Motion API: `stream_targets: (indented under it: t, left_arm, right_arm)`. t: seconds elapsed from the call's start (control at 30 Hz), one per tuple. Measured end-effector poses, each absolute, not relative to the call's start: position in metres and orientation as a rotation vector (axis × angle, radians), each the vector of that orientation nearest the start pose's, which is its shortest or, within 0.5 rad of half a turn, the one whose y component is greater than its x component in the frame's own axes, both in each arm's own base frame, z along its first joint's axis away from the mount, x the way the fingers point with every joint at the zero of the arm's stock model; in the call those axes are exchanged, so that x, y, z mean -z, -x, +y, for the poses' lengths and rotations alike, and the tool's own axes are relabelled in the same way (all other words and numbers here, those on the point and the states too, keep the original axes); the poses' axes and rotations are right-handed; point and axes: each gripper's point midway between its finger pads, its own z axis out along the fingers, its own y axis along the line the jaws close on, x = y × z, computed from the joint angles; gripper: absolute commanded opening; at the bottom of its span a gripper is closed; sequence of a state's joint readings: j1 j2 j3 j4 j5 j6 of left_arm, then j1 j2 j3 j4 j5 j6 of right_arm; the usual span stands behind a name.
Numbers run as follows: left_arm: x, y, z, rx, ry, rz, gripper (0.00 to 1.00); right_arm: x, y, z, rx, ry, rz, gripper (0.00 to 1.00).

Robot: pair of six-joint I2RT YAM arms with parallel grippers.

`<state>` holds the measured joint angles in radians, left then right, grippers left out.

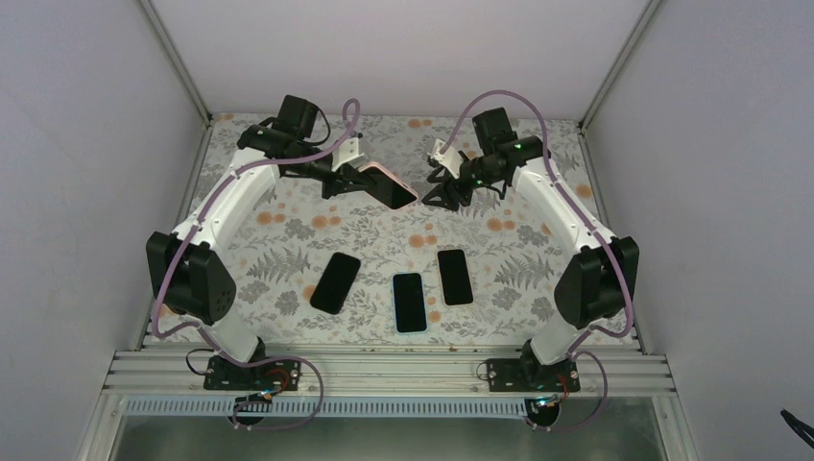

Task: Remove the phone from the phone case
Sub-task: Remove the phone case from the phone.

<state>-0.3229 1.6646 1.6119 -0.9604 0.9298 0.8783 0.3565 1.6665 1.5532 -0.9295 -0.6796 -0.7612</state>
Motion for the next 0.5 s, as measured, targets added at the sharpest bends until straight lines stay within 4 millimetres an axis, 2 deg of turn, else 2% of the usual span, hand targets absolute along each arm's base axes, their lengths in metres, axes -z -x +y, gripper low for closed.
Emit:
stream_targets:
  t: [0.23, 0.5]
  left_arm:
    - [-0.2734, -0.3227, -0.2532, 0.896, -1.518, 1.652, 0.02]
    - [-0.2730, -0.3221, -0.2529, 0.897, -1.519, 1.654, 0.02]
  right_arm:
    - [-0.2294, -0.3347, 0.2487, -0.730, 1.491, 1.907, 0.63]
    - [-0.2228, -0.3414, 0.2512, -0.729, 1.484, 1.915, 0.62]
